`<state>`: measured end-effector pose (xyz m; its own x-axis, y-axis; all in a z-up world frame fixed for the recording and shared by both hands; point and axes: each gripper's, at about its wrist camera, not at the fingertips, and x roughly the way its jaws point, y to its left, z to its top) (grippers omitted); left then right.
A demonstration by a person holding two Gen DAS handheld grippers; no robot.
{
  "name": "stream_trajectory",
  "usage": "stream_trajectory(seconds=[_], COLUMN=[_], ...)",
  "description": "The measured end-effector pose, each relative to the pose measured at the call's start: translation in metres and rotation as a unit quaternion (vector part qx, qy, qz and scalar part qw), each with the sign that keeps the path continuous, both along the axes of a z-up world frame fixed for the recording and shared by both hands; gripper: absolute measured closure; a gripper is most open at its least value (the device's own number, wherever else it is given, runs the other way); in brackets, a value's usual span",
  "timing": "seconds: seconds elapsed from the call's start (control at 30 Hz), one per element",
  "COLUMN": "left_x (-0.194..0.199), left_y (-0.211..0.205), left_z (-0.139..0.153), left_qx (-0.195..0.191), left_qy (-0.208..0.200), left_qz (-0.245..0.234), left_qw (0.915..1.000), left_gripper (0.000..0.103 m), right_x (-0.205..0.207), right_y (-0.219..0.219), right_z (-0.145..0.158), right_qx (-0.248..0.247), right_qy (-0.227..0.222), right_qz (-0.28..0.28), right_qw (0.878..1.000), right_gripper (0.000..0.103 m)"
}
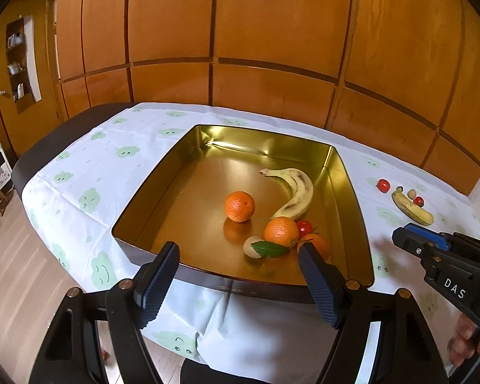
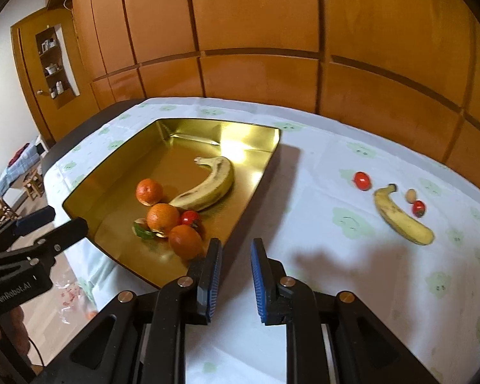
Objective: Organize fruits
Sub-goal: 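Withdraw both tools from the tray toward the remaining banana and tomatoes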
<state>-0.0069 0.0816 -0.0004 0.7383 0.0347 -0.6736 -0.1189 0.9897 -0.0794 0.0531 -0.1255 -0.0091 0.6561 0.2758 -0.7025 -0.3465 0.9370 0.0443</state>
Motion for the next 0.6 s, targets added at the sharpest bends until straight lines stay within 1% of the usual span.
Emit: stream_trajectory(seconds=[0.23, 0.6], left_x=[-0.003, -0.01], left_y=[-0.01, -0.026], left_z=[0.006, 0.014], left_qx=[0.006, 0.019], left_qy=[-0.006, -0.014], left_qz=[-0.016, -0.036], left_qw=[0.9998, 0.9991], left_gripper=[0.026, 0.026], right_x=[-0.004, -0.018], right_y=[-0.027, -0.06], right_z=[-0.001, 0.002], right_qx=[0.002, 0.013], right_qy=[0.001, -0.005], right_qz=[-0.04, -0.073], right_qw=[0.999, 0.997], right_gripper=[0.083, 0.083])
